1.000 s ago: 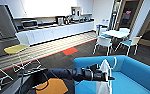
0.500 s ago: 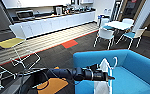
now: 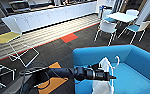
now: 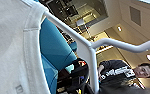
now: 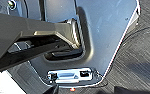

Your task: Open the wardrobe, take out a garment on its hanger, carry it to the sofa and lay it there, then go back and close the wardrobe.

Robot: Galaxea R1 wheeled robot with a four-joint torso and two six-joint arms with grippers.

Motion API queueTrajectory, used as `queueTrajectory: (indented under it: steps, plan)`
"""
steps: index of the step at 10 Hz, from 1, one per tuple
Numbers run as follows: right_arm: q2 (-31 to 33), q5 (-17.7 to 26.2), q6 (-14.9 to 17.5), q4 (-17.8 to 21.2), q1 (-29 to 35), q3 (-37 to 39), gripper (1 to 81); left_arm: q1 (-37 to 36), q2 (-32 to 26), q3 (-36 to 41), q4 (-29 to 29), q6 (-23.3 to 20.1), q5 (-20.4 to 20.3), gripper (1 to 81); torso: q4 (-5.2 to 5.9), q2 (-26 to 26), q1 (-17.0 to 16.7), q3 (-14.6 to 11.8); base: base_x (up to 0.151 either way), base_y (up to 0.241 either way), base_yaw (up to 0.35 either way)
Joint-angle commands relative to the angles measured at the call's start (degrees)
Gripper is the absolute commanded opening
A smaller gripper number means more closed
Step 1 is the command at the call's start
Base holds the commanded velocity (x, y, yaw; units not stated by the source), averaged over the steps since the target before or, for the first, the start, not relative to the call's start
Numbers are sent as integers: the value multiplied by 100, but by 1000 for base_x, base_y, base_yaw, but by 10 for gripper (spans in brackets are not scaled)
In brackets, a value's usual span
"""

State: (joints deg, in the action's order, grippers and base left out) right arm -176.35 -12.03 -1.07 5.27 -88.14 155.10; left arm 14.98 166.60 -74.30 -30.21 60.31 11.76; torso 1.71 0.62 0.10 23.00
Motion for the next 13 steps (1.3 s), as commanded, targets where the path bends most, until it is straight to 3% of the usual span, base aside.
queueTrajectory:
  steps: [1, 8, 13]
  plan:
    - [-43, 386, 19, -26, -68, -60, 811, -852, 155, 232, -117, -37, -254, 10, 0, 0, 0, 0, 91, 0, 0]
    - [-43, 386, 19, -26, -60, -60, 811, -852, 190, 232, -90, -37, -324, 10, 0, -2, 2, 0, 84, 0, 0]
    - [-43, 386, 19, -26, -51, -60, 811, -852, 190, 188, -99, -45, -368, 10, 0, -6, 2, 4, 0, 0, 0]
